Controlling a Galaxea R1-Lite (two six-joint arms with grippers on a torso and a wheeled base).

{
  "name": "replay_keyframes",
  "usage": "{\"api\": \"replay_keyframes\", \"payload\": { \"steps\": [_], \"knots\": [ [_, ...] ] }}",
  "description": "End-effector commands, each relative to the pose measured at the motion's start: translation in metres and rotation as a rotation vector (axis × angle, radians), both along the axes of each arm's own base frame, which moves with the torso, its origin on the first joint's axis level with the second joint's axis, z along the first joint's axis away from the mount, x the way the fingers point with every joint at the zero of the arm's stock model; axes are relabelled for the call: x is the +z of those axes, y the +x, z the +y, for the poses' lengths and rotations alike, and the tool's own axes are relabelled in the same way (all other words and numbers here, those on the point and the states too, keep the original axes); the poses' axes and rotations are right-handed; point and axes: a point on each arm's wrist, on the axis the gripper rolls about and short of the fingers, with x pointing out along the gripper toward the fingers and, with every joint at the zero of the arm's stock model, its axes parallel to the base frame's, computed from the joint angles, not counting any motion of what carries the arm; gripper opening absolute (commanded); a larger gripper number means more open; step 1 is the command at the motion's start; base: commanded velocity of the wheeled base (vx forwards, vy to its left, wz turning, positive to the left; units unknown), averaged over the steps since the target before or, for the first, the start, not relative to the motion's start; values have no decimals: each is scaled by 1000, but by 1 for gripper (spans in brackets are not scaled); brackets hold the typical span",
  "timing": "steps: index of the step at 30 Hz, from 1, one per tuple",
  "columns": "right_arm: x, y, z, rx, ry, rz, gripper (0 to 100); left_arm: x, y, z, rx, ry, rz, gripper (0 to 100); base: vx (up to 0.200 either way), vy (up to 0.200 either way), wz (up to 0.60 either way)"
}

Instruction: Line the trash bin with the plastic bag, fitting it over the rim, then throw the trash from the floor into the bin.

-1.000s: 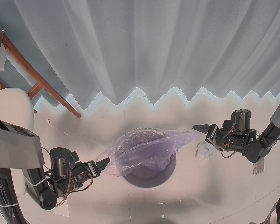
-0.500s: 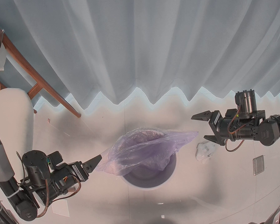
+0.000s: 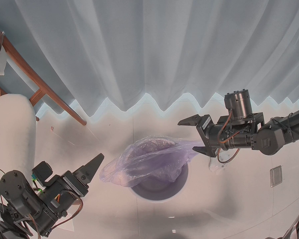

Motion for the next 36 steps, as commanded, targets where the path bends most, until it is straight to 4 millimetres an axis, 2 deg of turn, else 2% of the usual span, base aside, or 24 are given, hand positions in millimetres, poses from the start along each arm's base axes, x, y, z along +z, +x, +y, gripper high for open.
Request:
{"api": "replay_keyframes", "payload": {
  "steps": [1, 4, 12, 23, 34, 35, 36],
  "knots": [
    [-9, 13, 27, 3, 36, 60, 100, 8, -18, -2, 24, -46, -30, 100, 0, 0, 0],
    [-11, 8, 40, 30, 25, 117, 100, 13, -20, 2, 90, -75, -48, 100, 0, 0, 0],
    [-27, 10, 55, 59, 4, 150, 100, 20, -23, 7, 91, -125, -68, 100, 0, 0, 0],
    [-47, 31, 65, 45, -12, 166, 100, 22, -26, 7, 84, -166, -66, 100, 0, 0, 0],
    [-69, 39, 69, 19, -49, 200, 100, 21, -25, 7, 87, -160, -63, 100, 0, 0, 0],
    [-69, 39, 69, 12, -56, 198, 0, 21, -25, 7, 87, -160, -63, 100, 0, 0, 0],
    [-68, 38, 68, 10, -57, 196, 0, 21, -25, 7, 87, -159, -62, 100, 0, 0, 0]
  ]
}}
